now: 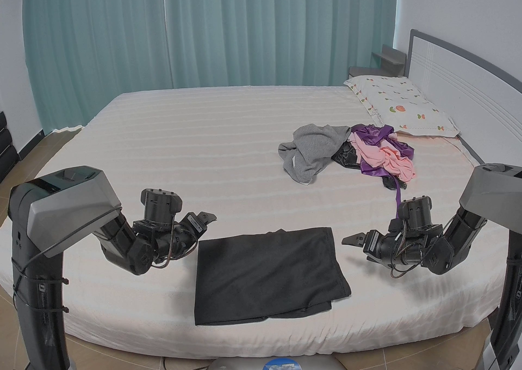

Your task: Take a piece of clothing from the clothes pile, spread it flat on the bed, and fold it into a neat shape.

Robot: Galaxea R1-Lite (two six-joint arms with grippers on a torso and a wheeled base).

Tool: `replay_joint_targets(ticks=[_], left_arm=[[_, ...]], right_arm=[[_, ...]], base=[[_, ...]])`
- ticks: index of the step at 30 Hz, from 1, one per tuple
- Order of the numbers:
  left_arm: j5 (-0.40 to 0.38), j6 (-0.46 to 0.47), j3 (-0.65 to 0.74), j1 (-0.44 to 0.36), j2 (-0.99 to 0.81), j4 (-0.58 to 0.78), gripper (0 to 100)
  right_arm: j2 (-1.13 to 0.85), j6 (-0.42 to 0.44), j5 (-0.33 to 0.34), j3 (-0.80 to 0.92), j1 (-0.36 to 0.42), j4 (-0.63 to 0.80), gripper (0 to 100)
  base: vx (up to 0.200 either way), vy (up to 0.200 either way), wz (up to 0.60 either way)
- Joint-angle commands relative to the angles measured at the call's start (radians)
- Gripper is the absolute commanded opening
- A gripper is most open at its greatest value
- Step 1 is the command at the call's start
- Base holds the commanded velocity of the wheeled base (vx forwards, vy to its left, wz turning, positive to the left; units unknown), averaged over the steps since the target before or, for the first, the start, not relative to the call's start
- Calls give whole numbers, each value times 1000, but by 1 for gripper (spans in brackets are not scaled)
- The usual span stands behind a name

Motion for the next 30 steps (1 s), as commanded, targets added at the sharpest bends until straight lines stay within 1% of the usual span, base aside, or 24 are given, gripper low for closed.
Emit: replay_joint_targets(ticks=[1,4,6,7,9,14,15,22,24,27,30], left_arm=[[54,29,-90,-16,95,24,100],[105,72,-103,-21,124,23,100],[111,78,-105,-25,130,21,100],[125,104,-106,-33,144,18,100],[135,113,-110,-33,151,18,100],[142,113,-137,-34,164,20,100],[142,115,-140,-36,167,21,0],[148,109,-143,-36,167,13,0],[171,104,-140,-36,167,-2,0],[218,70,-139,-36,167,-31,0],[224,26,-136,-36,161,-40,0]], right_arm=[[12,1,7,-3,5,-6,100],[18,-1,5,-5,7,-8,100],[18,-1,5,-6,10,-8,100],[23,1,5,-16,11,-8,100],[24,1,5,-17,11,-8,100],[24,1,5,-20,13,-8,100],[24,1,5,-22,13,-8,100],[38,10,2,-82,20,5,100],[44,10,-2,-125,27,21,100],[67,8,-7,-200,45,80,100],[101,11,-2,-279,59,132,100]], base=[[0,0,0],[0,0,0],[0,0,0],[0,0,0],[0,0,0],[0,0,0],[0,0,0],[0,0,0],[0,0,0],[0,0,0],[0,0,0]])
